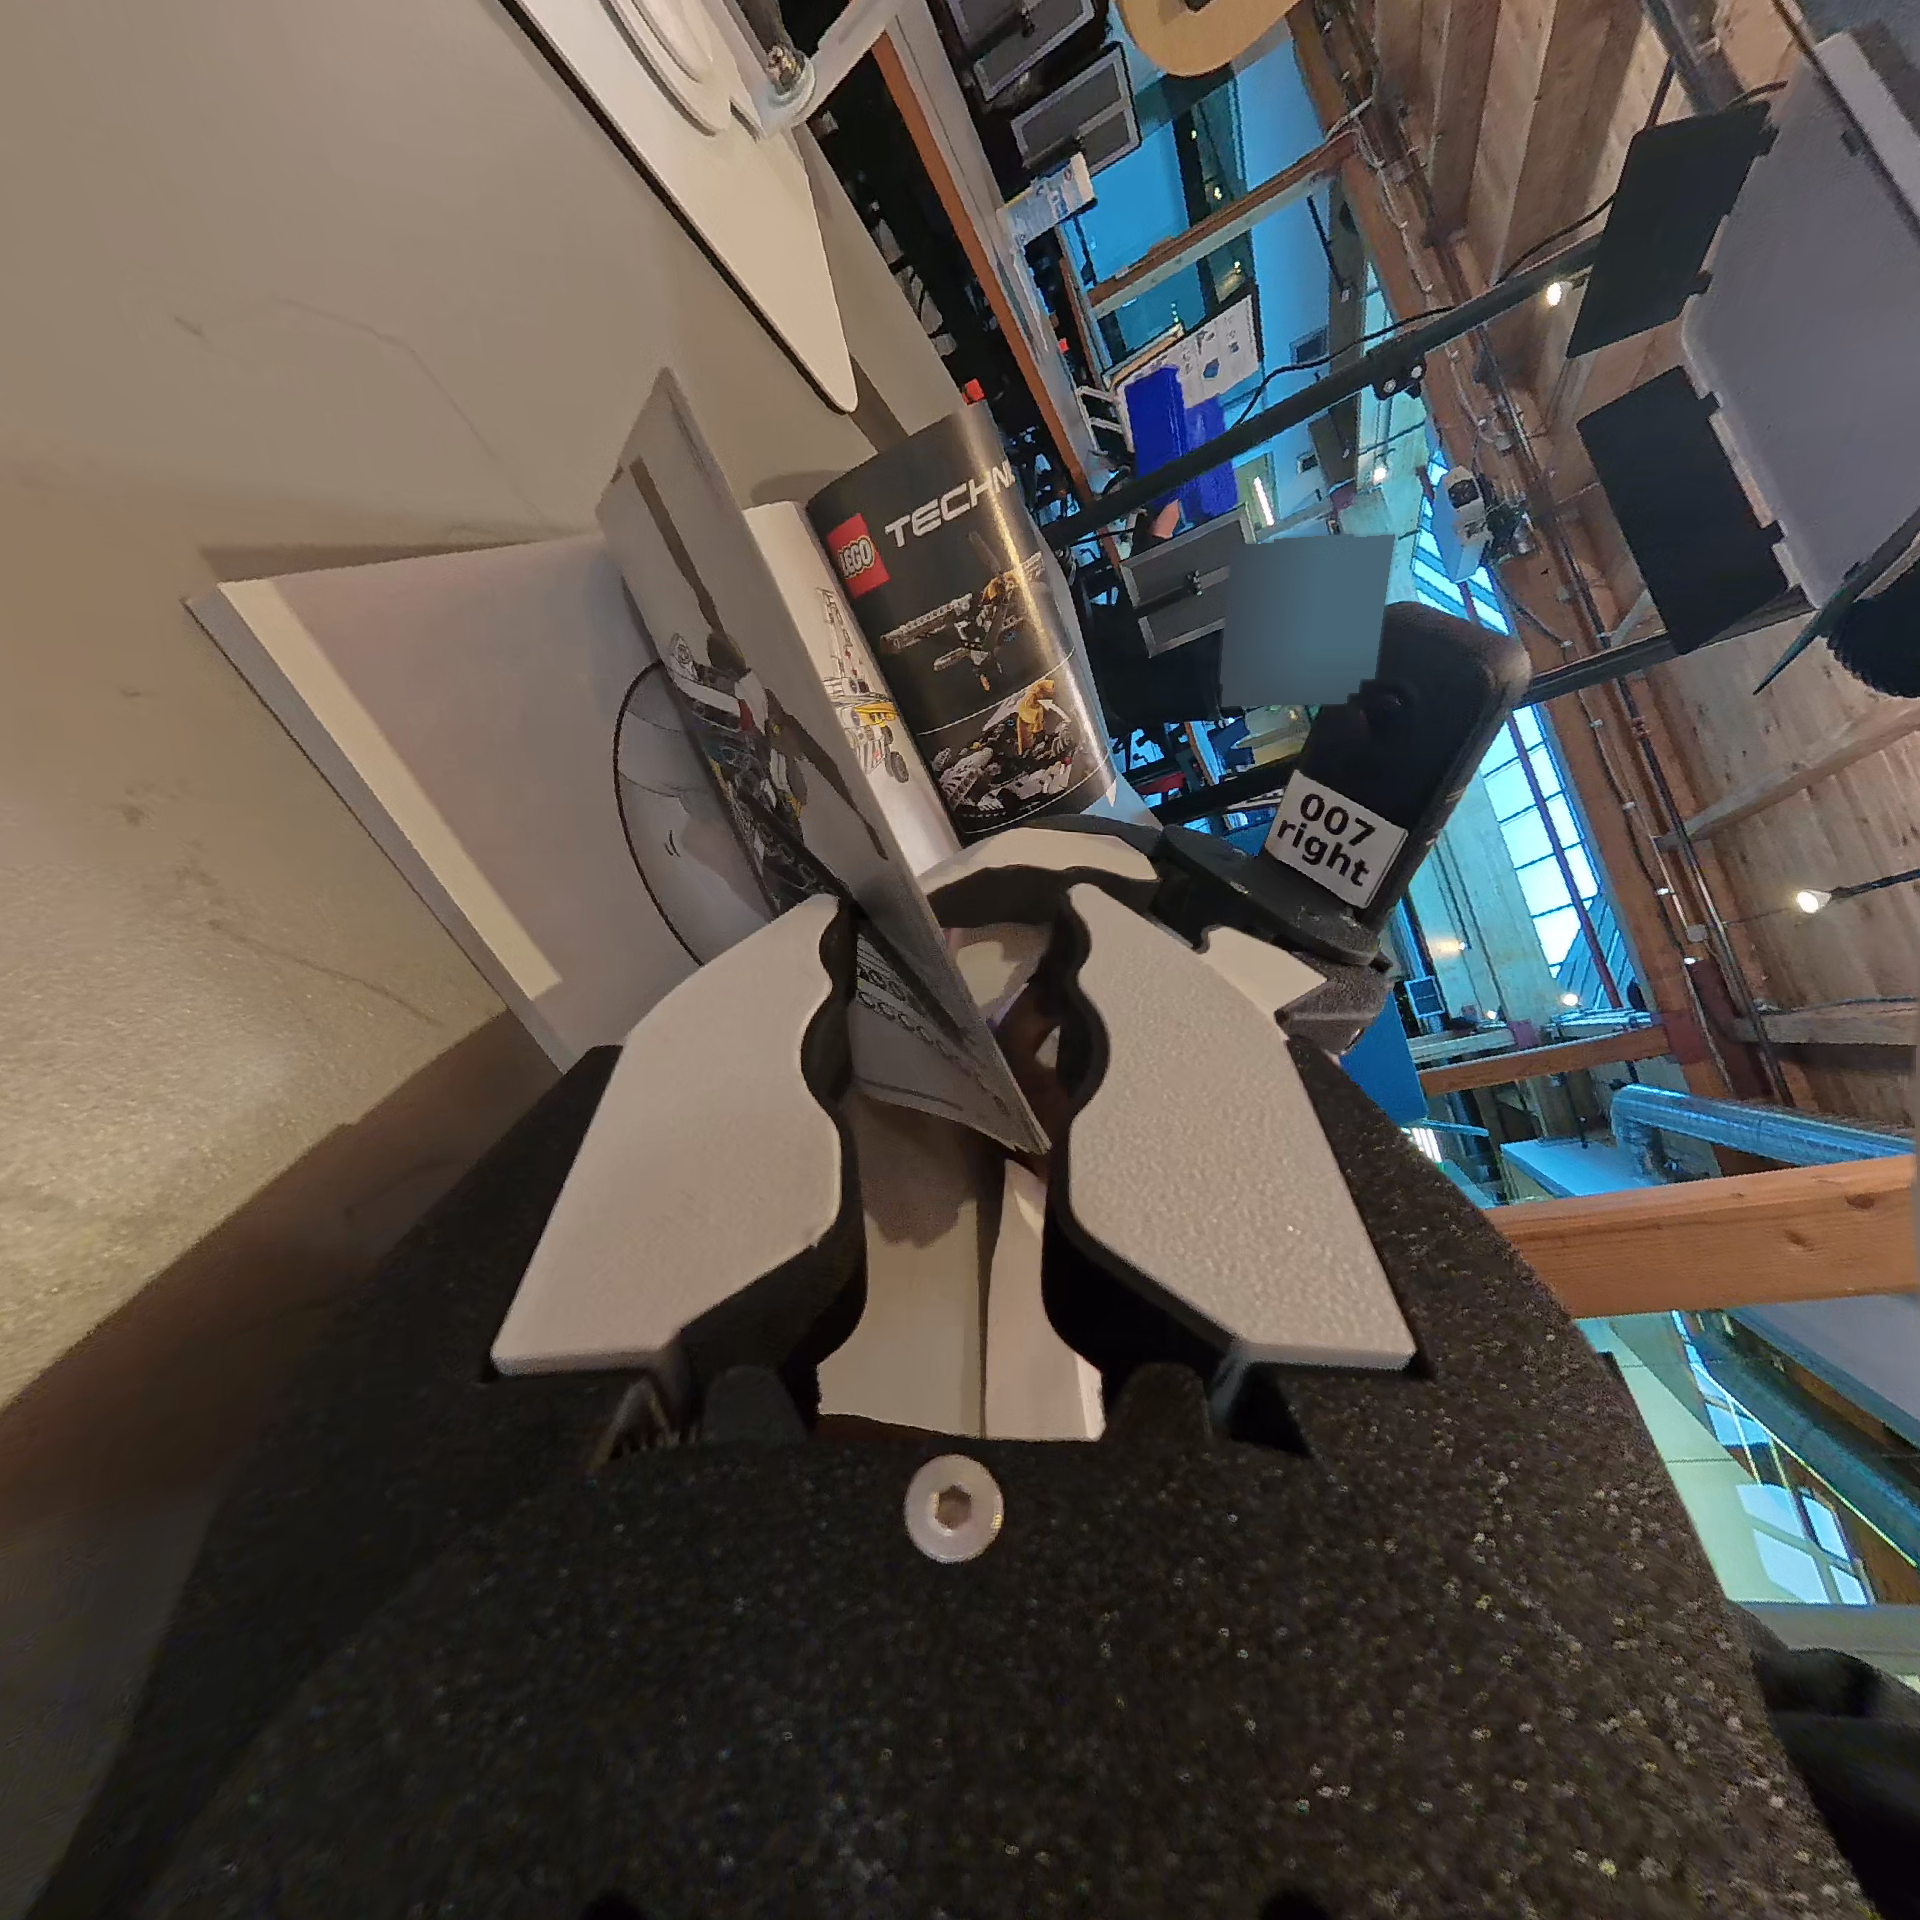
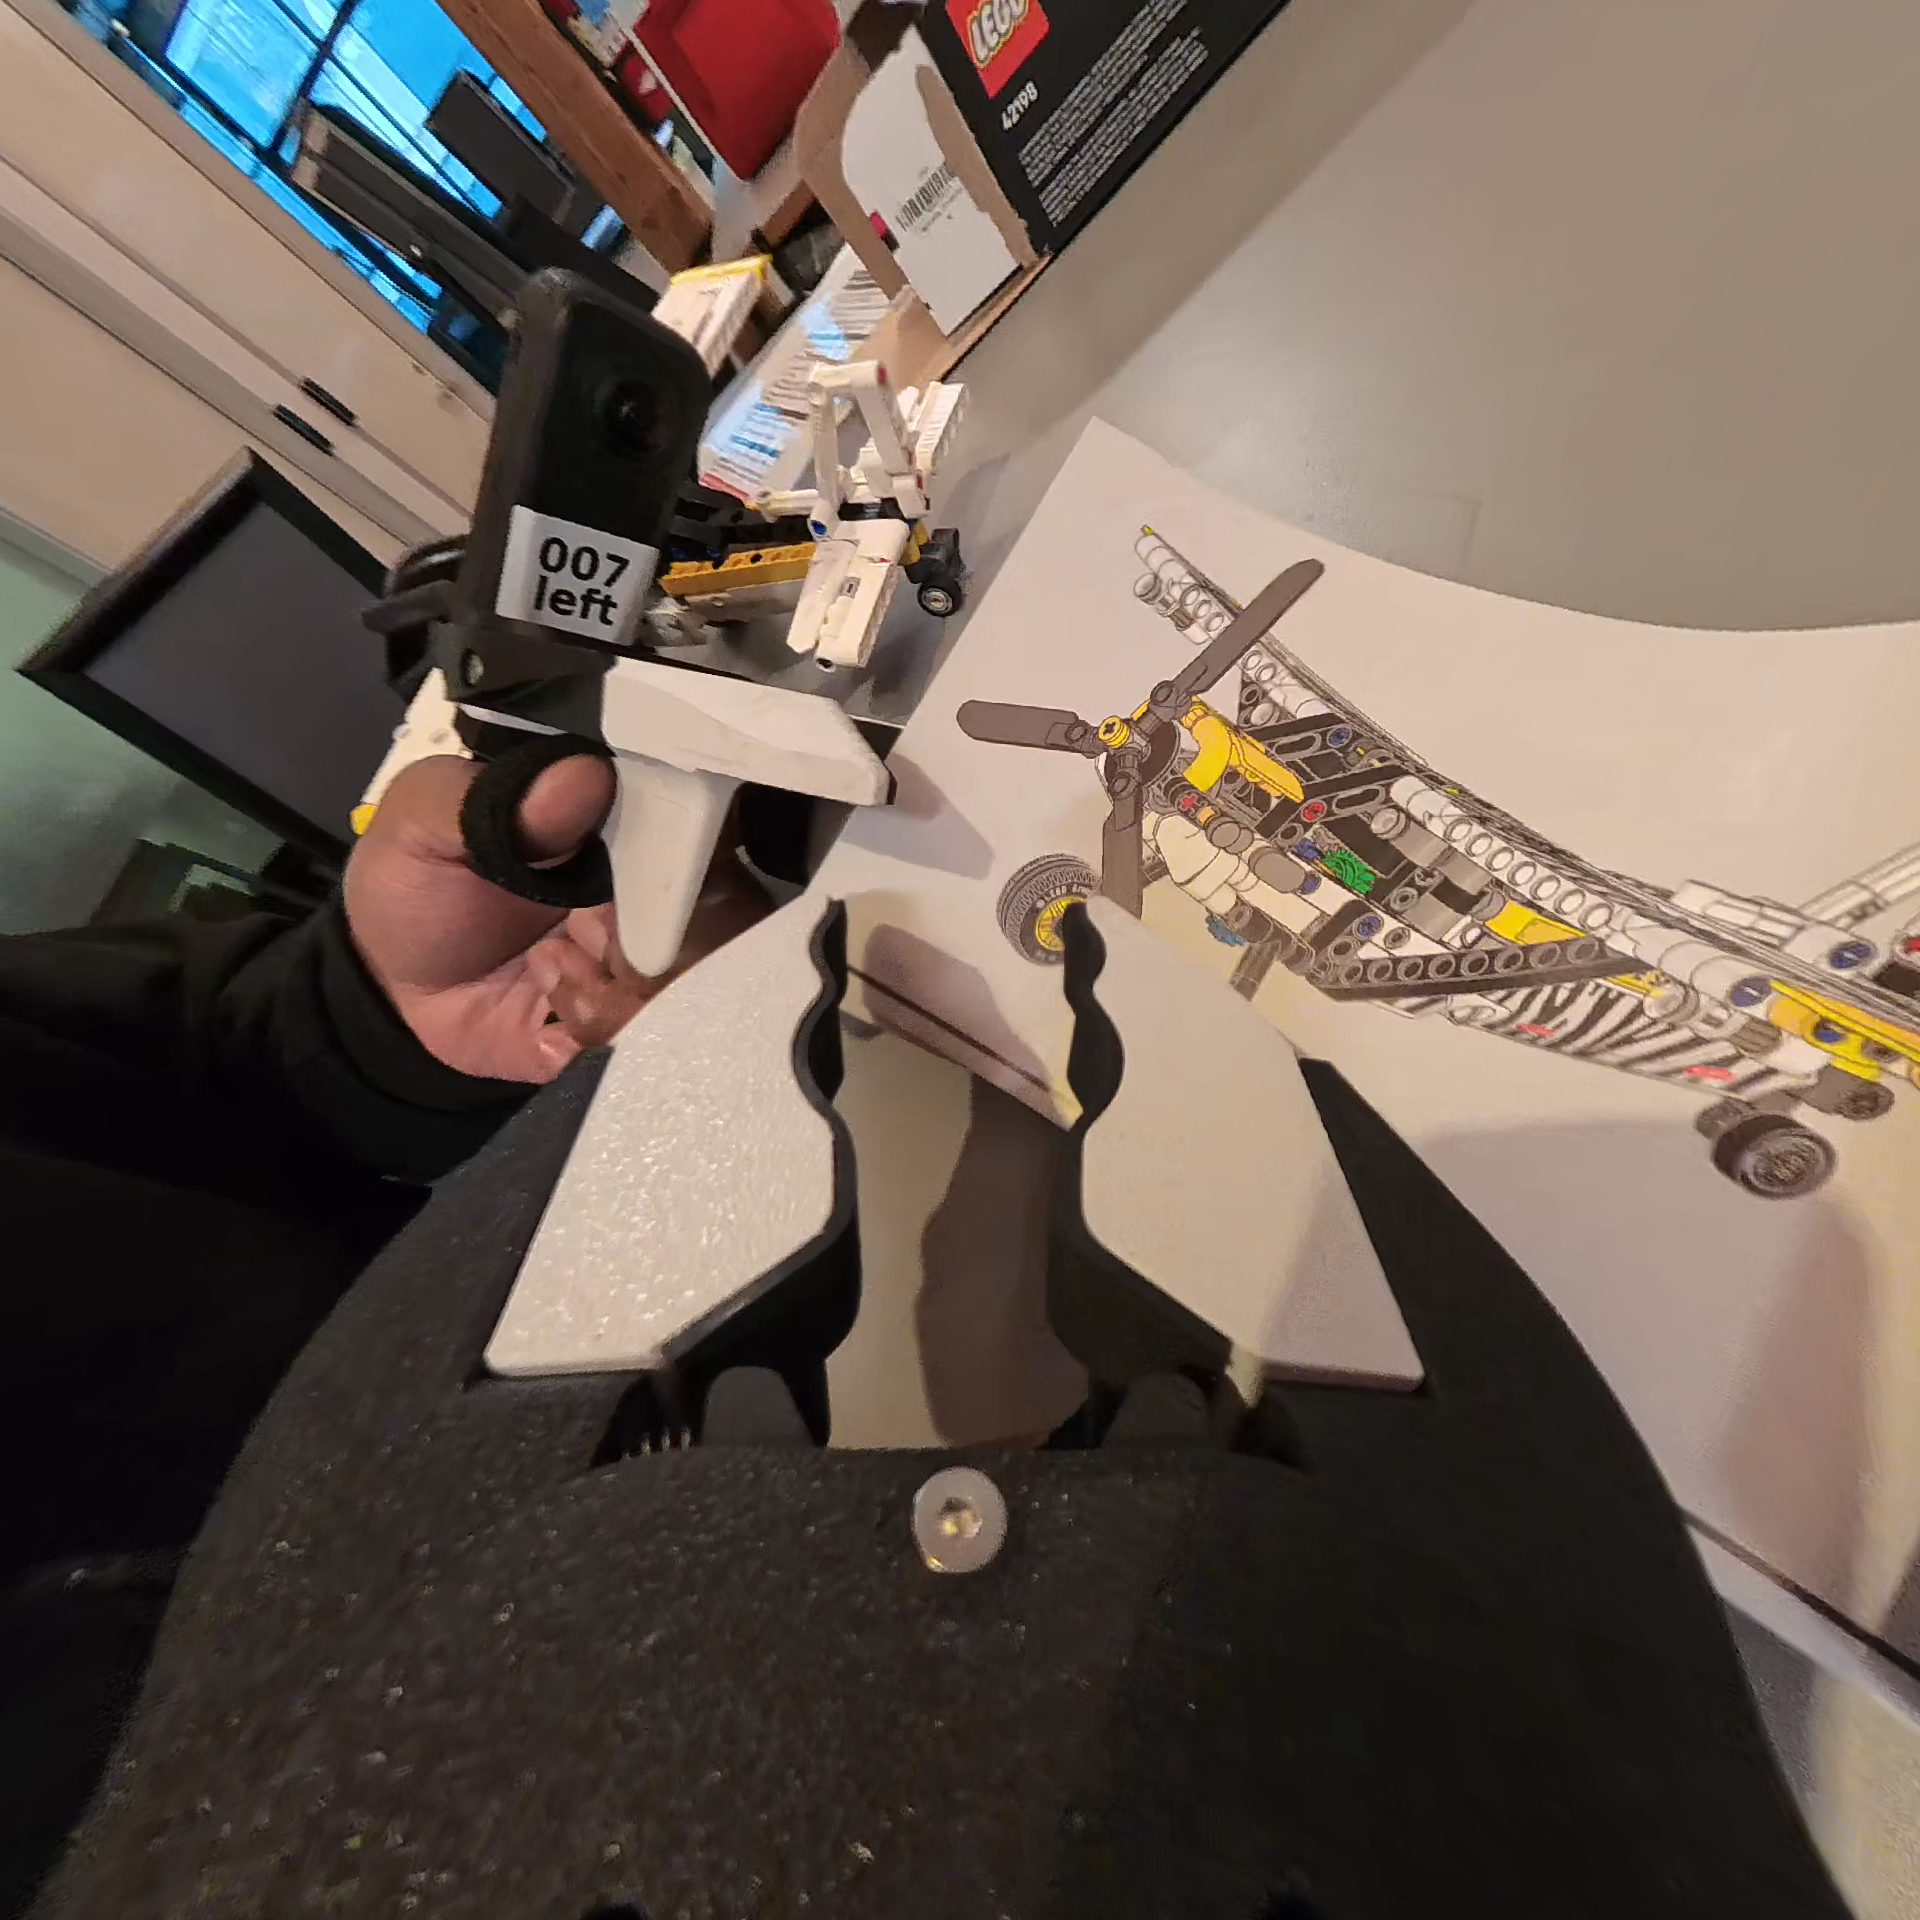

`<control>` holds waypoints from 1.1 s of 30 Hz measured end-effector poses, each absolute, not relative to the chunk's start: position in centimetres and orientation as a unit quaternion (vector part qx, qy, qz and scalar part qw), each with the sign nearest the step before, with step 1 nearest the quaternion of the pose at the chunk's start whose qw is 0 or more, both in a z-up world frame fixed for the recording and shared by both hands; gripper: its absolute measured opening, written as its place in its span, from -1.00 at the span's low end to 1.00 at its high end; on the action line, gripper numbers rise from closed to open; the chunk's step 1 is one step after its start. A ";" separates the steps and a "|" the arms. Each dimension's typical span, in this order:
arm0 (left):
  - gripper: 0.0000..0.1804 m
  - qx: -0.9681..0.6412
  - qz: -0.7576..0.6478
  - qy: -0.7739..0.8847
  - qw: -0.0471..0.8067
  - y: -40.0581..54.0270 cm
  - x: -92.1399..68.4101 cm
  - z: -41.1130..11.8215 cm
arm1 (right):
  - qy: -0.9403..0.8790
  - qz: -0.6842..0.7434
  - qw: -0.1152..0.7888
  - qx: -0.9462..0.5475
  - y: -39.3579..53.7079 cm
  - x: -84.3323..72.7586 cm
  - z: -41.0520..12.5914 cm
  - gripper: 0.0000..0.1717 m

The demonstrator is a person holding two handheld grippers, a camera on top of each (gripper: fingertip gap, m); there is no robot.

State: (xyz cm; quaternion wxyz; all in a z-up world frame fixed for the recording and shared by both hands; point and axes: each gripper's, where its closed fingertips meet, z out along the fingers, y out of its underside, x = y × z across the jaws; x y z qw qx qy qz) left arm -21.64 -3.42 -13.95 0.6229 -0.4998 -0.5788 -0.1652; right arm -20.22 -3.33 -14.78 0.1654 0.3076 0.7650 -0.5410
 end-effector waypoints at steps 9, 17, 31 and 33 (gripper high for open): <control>-0.59 -0.484 -0.173 -0.576 0.636 -3.5 -21.8 -13.5 | 0.789 -0.523 0.110 0.304 -4.5 -20.3 -14.7 -0.42; -0.59 -0.485 -0.172 -0.578 0.633 -3.5 -21.8 -13.7 | 0.789 -0.519 0.088 0.316 -3.9 -21.0 -14.8 -0.40; -0.59 -0.488 -0.170 -0.581 0.629 -3.6 -21.8 -13.8 | 0.762 -0.540 0.154 0.322 -3.6 -20.6 -14.7 -0.43; -0.59 -0.489 -0.169 -0.581 0.628 -3.7 -21.8 -13.8 | 0.757 -0.543 0.161 0.325 -3.5 -20.7 -14.6 -0.43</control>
